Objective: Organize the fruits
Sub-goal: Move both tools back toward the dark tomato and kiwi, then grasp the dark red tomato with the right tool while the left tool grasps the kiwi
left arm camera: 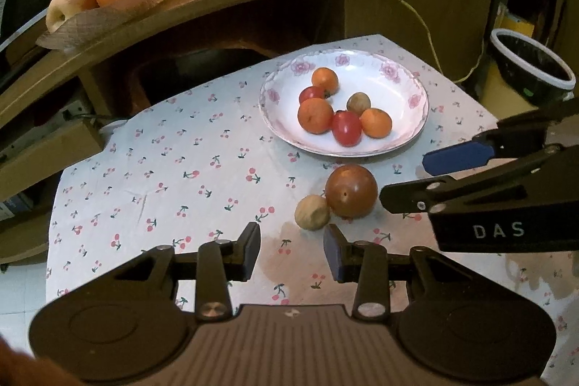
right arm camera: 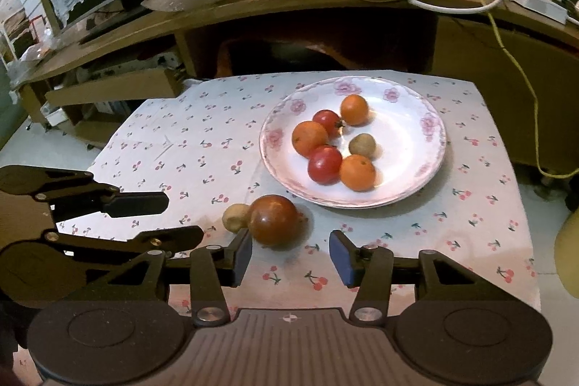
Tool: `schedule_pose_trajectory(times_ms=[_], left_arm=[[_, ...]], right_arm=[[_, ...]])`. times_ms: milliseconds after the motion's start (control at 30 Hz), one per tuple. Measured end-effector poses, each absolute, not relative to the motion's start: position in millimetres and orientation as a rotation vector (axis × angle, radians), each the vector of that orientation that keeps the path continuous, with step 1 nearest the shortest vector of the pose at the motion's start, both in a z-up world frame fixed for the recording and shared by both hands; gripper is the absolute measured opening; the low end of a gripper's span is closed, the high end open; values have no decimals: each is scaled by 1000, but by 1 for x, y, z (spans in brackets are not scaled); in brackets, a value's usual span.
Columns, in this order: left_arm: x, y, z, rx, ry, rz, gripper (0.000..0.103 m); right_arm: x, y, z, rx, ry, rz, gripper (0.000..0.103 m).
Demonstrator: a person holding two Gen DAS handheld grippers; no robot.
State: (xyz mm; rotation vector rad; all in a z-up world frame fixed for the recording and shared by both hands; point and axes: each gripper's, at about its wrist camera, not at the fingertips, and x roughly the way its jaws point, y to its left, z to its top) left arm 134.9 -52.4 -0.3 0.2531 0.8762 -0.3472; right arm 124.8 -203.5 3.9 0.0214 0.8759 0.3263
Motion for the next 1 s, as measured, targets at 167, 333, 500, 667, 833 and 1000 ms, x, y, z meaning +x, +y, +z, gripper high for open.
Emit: schedule_pose_trajectory(times_ms=[167,333,500,667,833,1000], left_arm=[[136,-56,-6,283,885,-349,45],[137,-54,-9,289,896,-347,45],[138,-50,-10,286,898,-343,45],[137,-45,-13,287,908,-336,45],[137,-40,-14,283,914,-331,45],[136,-38,-14,281,917,-333,45]], right_arm=[[132,-200,-2,11,893,336,50],[136,-197,-5,5,900,344,50],[141,-195,-8,26,917,348,50],[144,-191,-10,34,918,351,51],[148,-185,-13,34,922,358,51],[152,-182,-17,42,927,360,51]])
